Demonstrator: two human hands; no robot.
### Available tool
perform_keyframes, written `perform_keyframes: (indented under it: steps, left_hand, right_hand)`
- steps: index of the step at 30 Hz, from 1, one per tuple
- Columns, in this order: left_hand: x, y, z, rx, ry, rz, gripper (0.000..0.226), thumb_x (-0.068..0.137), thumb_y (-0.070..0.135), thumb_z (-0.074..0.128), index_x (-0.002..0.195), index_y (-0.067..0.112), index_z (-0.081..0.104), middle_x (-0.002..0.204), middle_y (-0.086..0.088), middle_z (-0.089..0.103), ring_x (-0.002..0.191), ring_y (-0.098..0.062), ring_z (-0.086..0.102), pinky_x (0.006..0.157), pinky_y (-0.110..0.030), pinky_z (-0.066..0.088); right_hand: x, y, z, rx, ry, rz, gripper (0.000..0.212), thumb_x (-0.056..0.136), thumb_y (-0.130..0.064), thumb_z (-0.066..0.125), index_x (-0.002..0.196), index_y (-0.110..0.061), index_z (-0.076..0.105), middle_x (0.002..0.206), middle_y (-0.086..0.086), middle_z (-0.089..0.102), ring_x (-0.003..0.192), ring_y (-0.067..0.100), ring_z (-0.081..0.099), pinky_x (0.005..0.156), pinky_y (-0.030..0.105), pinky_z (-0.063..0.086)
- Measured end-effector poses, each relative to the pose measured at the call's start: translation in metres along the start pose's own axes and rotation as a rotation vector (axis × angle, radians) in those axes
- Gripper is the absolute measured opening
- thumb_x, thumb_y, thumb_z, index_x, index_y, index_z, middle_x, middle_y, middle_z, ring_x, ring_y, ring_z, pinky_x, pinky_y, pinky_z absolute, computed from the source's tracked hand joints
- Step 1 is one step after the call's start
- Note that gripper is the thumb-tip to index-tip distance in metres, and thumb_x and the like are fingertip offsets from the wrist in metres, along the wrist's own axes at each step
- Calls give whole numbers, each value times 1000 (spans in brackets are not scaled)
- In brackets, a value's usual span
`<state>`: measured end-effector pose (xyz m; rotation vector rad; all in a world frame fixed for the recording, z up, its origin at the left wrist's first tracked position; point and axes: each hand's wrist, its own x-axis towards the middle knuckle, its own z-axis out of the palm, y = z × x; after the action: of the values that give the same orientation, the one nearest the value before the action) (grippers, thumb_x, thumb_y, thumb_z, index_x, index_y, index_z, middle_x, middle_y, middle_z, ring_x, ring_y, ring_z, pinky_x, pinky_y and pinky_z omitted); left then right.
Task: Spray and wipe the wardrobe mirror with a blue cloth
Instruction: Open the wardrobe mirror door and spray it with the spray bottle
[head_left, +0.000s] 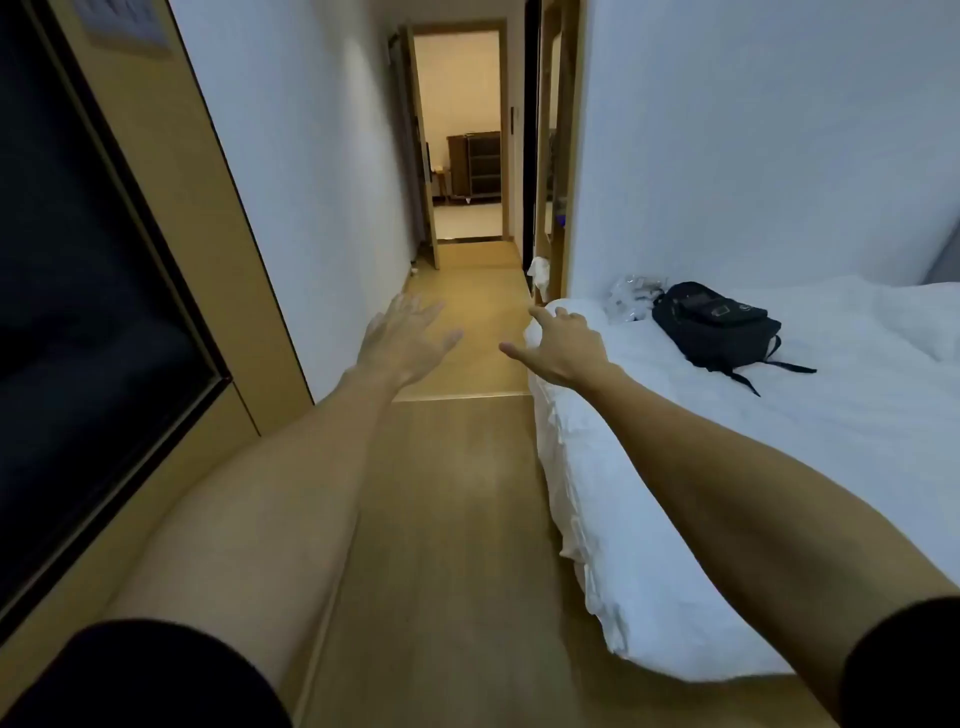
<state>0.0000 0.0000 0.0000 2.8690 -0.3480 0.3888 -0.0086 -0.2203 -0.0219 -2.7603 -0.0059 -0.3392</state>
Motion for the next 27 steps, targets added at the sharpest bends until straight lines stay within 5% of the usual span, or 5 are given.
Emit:
perform_keyframes:
  steps: [14, 27]
  left_hand:
    - [117, -7, -1, 60, 72, 9, 69, 97, 65, 28, 155, 27, 25, 164, -7, 17, 152, -24, 10, 120, -51, 14]
    - [297, -101, 37, 12, 58, 50, 71, 96, 66, 27, 155, 27, 25, 165, -6, 15, 152, -24, 10, 119, -50, 14]
  right_hand:
    - [120, 32, 4, -2, -5, -15, 82, 83, -77, 48, 146, -24, 38, 150, 16, 43, 141, 40, 33, 108, 61, 38]
    - [311, 0, 40, -27, 36, -9, 83, 84, -75, 49, 150, -26, 33, 151, 13, 41, 139, 37, 37, 110, 58, 37]
